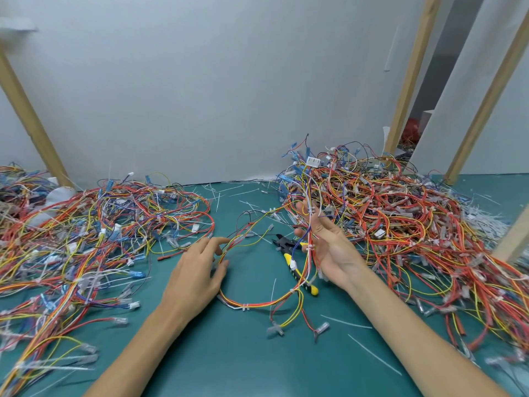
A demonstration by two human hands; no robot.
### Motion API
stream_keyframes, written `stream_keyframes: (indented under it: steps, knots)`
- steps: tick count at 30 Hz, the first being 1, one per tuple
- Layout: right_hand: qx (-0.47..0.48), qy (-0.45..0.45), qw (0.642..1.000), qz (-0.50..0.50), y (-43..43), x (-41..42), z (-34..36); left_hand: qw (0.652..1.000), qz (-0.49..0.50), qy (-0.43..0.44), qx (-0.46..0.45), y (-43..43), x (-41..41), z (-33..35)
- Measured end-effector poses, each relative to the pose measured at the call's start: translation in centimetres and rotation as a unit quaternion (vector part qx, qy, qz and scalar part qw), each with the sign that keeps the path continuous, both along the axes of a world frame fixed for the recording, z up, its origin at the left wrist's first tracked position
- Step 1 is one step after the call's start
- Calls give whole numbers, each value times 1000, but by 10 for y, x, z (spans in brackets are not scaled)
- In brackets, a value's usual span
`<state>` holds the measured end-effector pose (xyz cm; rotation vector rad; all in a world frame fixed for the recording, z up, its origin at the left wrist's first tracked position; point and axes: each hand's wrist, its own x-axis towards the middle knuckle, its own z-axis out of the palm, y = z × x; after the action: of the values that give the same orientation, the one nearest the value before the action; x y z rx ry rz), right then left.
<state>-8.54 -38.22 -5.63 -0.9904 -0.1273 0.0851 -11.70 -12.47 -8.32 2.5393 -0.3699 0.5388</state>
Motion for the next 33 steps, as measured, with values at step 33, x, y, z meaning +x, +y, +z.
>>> stream_keyframes:
  steps: [33]
  knots:
    - [-47, -138, 951, -272, -38, 79, 245, 912, -337, 61, -228, -177, -24, 96]
